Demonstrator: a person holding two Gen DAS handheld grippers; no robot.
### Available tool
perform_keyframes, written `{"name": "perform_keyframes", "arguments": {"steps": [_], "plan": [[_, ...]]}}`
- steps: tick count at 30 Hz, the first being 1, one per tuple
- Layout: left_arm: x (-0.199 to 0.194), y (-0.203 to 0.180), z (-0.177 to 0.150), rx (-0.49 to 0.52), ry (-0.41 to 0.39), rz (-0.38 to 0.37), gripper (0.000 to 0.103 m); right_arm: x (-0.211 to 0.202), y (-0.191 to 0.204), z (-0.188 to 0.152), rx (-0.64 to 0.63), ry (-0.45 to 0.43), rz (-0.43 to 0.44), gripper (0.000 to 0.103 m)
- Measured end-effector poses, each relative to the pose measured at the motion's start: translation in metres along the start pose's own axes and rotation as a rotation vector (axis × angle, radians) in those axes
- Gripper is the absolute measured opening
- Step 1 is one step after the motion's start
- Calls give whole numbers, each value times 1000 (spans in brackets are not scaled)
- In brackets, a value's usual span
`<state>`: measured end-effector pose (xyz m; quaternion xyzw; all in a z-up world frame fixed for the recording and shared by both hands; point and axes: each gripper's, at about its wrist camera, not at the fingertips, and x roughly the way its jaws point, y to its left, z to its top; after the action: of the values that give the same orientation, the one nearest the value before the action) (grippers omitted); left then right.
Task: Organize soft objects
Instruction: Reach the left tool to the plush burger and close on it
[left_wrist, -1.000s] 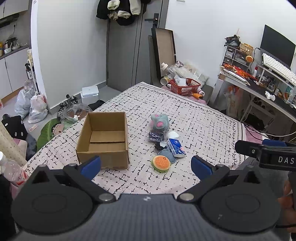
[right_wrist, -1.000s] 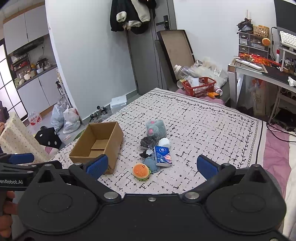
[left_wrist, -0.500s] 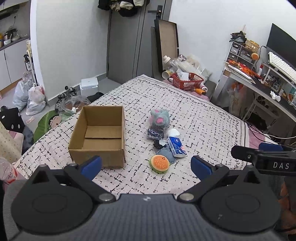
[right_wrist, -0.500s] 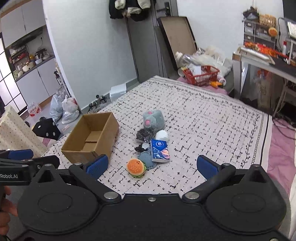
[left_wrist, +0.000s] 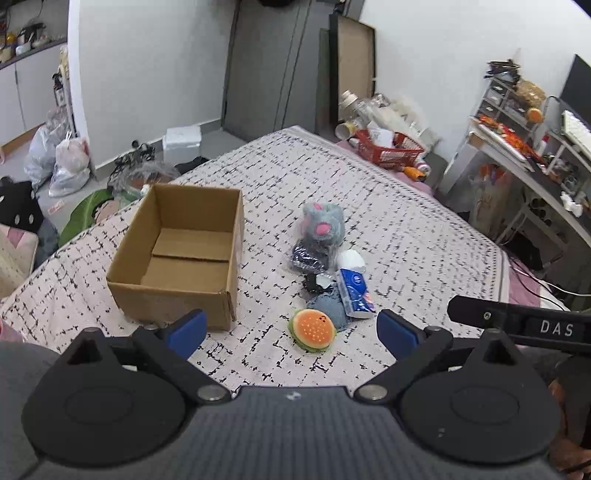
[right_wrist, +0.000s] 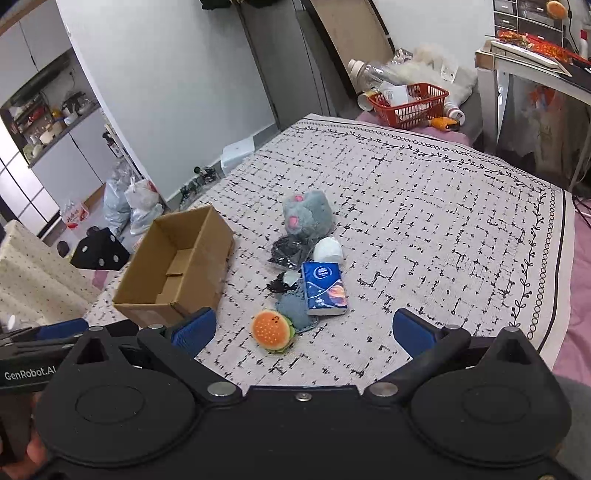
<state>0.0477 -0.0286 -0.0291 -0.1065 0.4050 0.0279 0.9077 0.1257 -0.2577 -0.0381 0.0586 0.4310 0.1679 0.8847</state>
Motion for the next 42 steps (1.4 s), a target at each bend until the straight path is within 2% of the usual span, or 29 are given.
{"name": "perform_keyframes", "arguments": {"steps": [4,14,22,42], "plan": [[16,1,4,-40,13,0,95,14,-9,9,35,36,11,103],[61,-5,9,-99,37,15,90,35,-28,31,58,58,14,103],[100,-9,8,-114,78,52,88,65,-38,47,77,96,27,103],[185,-24,-5,-164,195,132,75,139,-60,50,137,207,71,100]]}}
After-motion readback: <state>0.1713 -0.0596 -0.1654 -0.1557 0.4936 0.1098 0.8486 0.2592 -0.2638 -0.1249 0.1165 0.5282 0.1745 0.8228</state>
